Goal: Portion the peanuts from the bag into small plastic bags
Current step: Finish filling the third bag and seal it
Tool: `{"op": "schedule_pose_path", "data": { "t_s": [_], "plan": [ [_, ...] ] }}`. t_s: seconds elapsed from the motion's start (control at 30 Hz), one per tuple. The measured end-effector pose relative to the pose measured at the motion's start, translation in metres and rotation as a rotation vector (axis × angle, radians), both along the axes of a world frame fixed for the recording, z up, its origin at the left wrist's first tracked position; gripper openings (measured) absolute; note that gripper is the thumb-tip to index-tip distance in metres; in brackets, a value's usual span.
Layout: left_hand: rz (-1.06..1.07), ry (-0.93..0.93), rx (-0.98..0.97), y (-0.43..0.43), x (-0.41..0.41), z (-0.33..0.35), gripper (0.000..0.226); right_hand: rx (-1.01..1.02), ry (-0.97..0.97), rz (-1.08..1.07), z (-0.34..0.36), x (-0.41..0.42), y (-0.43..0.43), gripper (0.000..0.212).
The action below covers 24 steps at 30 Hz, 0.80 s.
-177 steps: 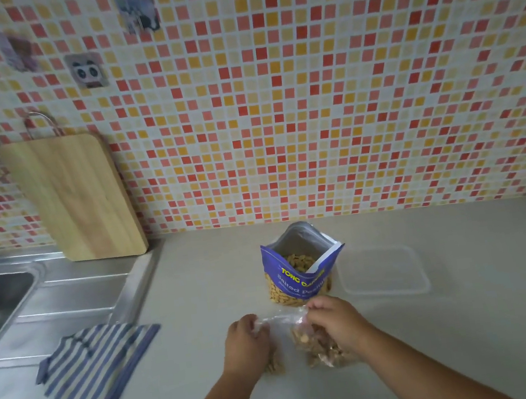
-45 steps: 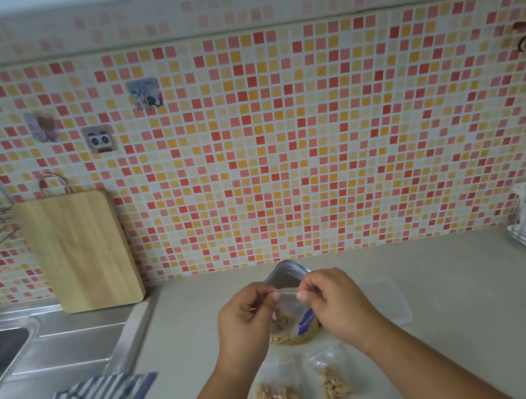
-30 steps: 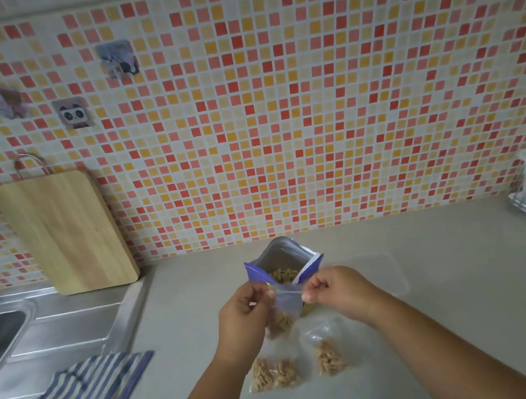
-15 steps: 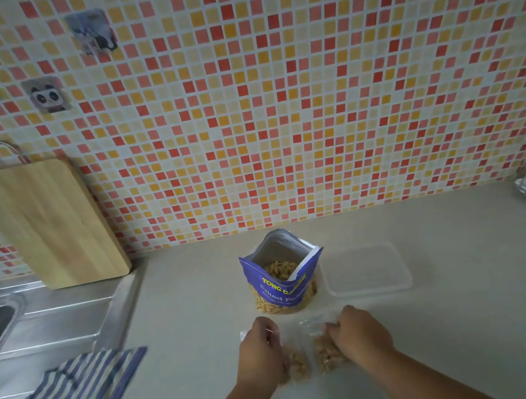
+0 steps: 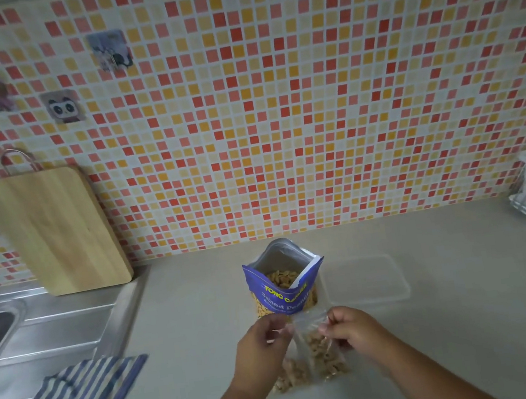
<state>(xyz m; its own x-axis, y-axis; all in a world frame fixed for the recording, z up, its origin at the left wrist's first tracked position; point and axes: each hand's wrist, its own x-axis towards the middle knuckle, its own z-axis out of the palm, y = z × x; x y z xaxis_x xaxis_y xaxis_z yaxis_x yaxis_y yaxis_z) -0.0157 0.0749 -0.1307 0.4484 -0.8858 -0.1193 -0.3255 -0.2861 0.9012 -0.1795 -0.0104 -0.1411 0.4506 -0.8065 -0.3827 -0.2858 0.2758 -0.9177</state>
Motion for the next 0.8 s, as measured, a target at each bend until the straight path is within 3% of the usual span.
{"op": "schedule_pose_path", "data": {
  "t_s": [0.13,0.33,0.5,0.63,0.8],
  "plan": [
    [0.008,0.236,-0.131,0.006,-0.001,0.018,0.009,-0.023,-0.161,0.017,0.023,0.004,0.008,0.025],
    [0.01,0.26,-0.302,0.011,0.0,0.05,0.011,-0.142,-0.248,0.052,0.058,0.008,0.021,0.008],
    [-0.021,0.11,-0.381,0.015,-0.003,0.071,0.018,-0.606,-0.041,0.007,0.082,0.015,0.025,0.019],
    [-0.032,-0.034,-0.407,0.017,-0.004,0.077,0.017,-0.999,0.159,0.108,0.098,0.023,0.025,0.003],
    [-0.053,-0.158,-0.431,0.018,-0.007,0.085,0.025,-1.148,0.251,0.138,0.099,0.025,0.027,0.022]
  ]
}}
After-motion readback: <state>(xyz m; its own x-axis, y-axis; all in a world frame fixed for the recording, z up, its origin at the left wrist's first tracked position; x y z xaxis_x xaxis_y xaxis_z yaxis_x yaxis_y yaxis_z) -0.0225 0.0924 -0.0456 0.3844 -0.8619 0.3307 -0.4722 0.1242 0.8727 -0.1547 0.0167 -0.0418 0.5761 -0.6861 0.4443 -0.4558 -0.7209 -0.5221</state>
